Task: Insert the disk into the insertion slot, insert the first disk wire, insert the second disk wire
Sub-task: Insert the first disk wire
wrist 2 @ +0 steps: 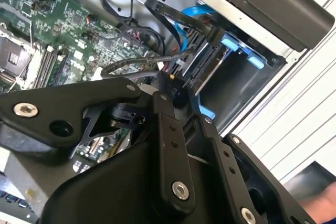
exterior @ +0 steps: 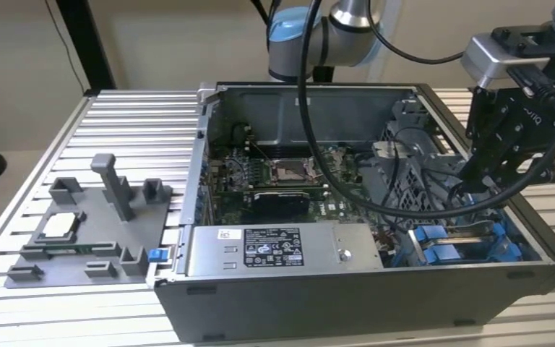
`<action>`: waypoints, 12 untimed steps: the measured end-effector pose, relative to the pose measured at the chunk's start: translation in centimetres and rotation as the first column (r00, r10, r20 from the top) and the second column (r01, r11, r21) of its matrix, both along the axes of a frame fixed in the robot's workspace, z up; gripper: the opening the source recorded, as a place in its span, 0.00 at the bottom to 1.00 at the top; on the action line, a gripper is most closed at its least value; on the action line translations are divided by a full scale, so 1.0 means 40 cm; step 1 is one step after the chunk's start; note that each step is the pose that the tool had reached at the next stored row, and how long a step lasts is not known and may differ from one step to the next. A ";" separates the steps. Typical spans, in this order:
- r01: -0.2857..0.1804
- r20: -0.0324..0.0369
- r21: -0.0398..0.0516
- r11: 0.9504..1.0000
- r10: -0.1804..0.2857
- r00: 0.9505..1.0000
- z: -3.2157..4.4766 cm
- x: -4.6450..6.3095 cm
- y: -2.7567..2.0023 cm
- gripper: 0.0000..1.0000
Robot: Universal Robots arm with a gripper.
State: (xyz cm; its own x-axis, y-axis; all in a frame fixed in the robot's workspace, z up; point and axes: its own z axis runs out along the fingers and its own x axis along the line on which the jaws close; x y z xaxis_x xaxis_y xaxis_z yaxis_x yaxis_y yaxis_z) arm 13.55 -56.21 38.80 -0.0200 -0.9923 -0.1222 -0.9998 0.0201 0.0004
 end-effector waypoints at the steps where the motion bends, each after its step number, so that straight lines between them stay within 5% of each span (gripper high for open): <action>1: 0.000 0.000 0.002 1.000 0.000 1.000 0.000 0.002 -0.001 1.00; 12: 0.006 0.000 0.005 1.000 -0.006 1.000 0.000 0.011 -0.005 1.00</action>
